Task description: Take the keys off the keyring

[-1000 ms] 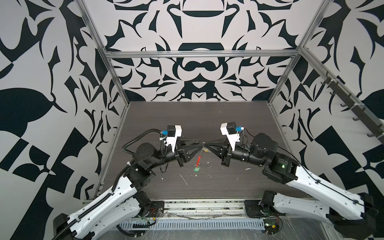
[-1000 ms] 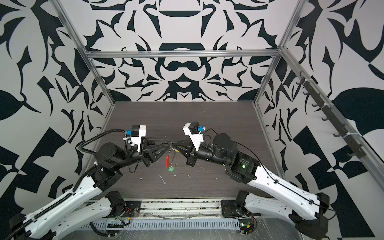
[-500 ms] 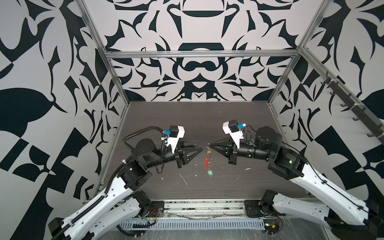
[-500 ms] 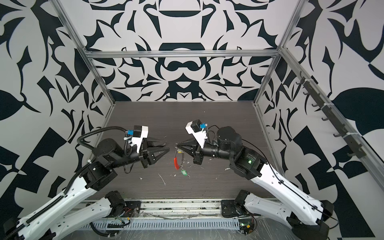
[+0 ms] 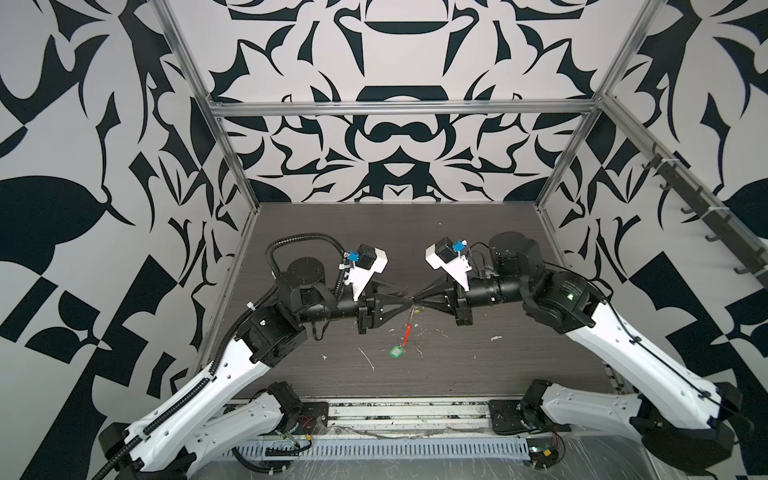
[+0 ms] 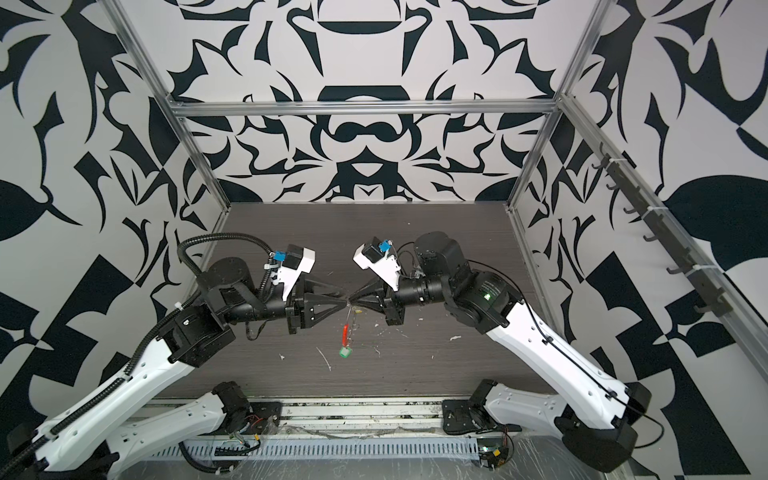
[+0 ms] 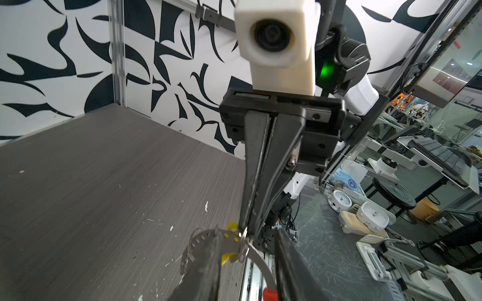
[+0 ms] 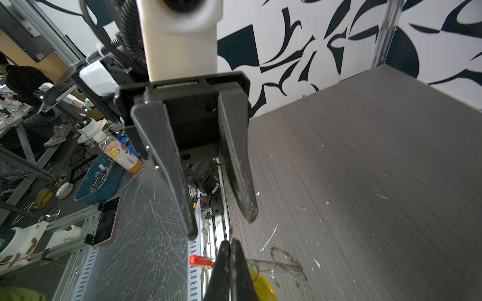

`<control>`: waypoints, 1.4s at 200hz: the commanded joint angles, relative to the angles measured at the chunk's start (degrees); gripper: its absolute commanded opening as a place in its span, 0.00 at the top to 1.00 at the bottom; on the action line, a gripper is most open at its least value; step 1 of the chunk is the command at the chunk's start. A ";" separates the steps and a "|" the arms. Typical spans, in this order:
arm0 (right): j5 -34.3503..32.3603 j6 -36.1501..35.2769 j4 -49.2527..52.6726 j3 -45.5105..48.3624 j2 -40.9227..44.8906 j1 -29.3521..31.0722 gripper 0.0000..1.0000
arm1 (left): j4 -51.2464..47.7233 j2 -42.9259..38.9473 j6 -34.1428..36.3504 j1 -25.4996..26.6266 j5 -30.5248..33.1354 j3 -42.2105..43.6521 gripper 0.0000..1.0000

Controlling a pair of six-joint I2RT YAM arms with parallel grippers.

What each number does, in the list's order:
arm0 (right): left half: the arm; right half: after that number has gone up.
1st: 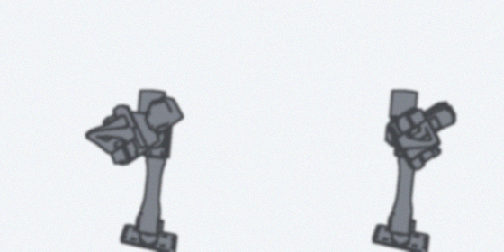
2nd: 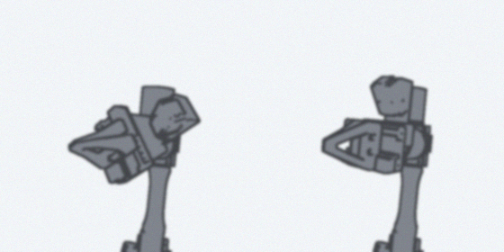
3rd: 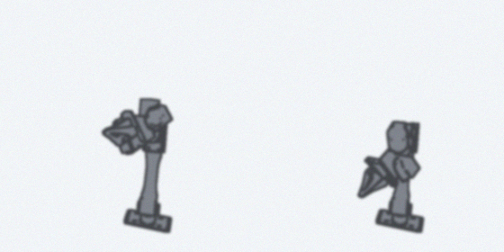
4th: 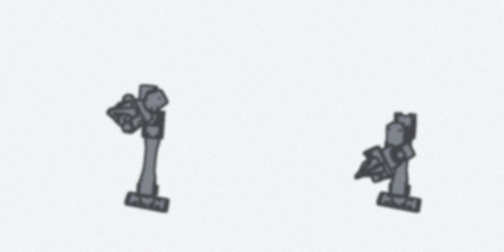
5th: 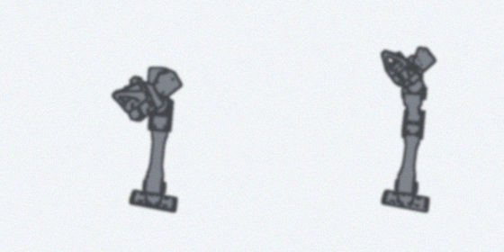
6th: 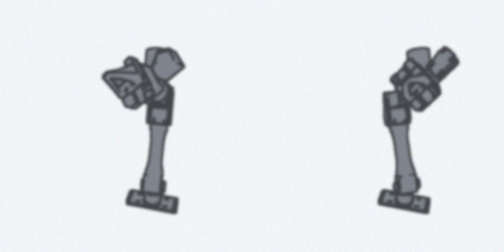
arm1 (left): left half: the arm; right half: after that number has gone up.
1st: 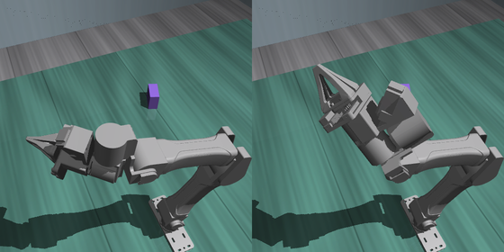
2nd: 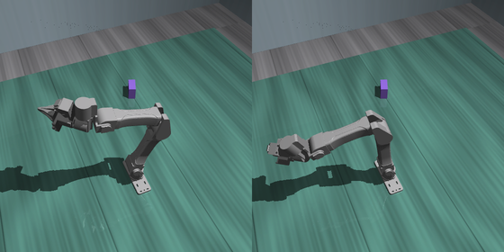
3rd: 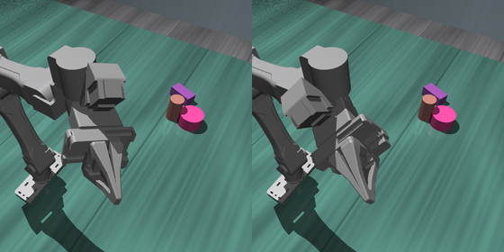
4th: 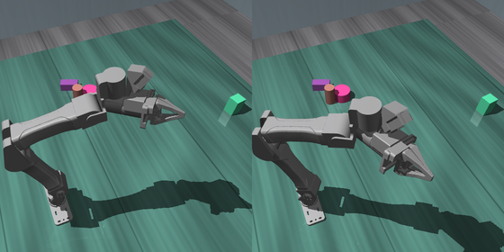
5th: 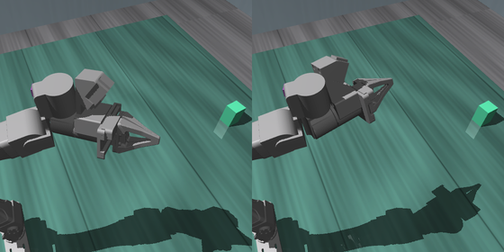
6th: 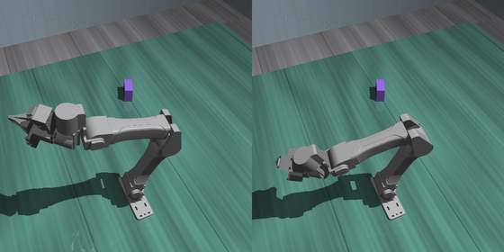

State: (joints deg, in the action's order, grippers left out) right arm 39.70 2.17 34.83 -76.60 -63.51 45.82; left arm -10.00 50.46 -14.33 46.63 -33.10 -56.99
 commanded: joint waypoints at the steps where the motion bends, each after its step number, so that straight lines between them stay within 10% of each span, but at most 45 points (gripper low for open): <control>1: 1.40 -2.43 3.36 -3.67 0.34 -0.21 1.00 | -5.97 0.84 1.64 0.21 -1.15 -2.34 0.66; 82: 1.40 -2.59 4.55 -5.35 -0.63 -0.19 1.00 | -6.23 2.87 1.74 0.21 -3.10 -3.37 0.69; 191: 0.63 0.25 1.28 -5.72 -1.10 -0.21 1.00 | 1.08 1.40 -0.64 0.28 -0.72 0.02 1.00; 226: -4.54 2.46 -5.97 -0.71 4.07 -0.20 0.68 | 6.29 -1.74 -1.52 0.30 1.41 3.55 1.00; 280: -5.47 6.51 -19.66 11.82 10.86 -0.14 0.61 | 16.69 -5.10 -4.04 0.30 0.85 8.69 1.00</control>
State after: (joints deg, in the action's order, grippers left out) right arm 34.59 6.15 24.62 -67.46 -53.49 45.47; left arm -0.84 46.46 -16.93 46.85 -32.12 -49.08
